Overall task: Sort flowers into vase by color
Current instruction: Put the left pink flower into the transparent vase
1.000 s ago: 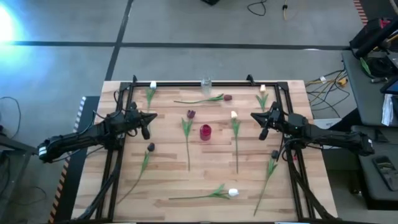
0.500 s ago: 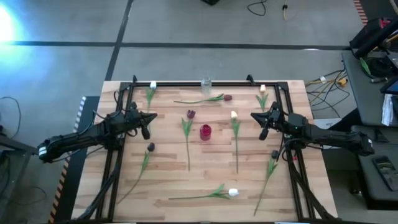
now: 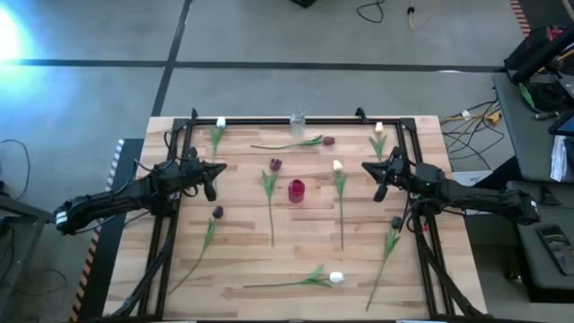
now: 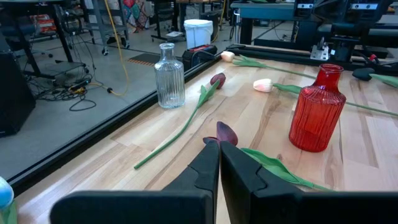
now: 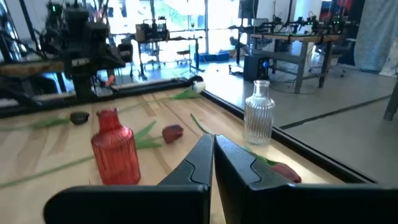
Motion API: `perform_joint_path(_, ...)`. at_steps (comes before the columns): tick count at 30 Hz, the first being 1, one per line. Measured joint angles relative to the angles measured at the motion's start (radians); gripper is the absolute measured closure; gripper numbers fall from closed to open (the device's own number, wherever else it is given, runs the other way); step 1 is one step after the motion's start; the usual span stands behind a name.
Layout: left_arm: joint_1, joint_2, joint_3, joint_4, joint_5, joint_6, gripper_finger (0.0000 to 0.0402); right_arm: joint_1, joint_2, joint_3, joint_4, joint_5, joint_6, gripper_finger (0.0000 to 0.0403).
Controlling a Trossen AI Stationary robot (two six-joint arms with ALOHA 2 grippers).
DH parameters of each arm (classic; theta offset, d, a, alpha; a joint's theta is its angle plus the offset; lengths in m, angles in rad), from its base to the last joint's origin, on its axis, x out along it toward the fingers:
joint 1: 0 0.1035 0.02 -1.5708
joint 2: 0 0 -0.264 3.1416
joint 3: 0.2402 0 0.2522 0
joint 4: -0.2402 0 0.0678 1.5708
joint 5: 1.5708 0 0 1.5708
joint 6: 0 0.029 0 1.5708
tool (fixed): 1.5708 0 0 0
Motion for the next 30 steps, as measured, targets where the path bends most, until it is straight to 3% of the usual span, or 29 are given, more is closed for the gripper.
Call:
perform_joint_path(10,0.0,0.0,0.0,0.0,0.0,0.0,0.0402,0.0,0.0,0.0,0.028,-0.007,0.143,0.0394)
perform_joint_path(14,0.0,0.0,0.0,0.0,0.0,0.0,0.0402,0.001,0.023,0.0,0.033,-0.112,0.155,0.0394)
perform_joint_path(26,0.0,0.0,0.0,0.0,0.0,0.0,0.0402,0.003,0.314,0.074,0.001,-0.131,0.334,0.0394)
perform_joint_path(30,0.0,0.0,0.0,0.0,0.0,0.0,0.0402,0.011,0.417,0.112,-0.058,-0.062,0.402,0.0394)
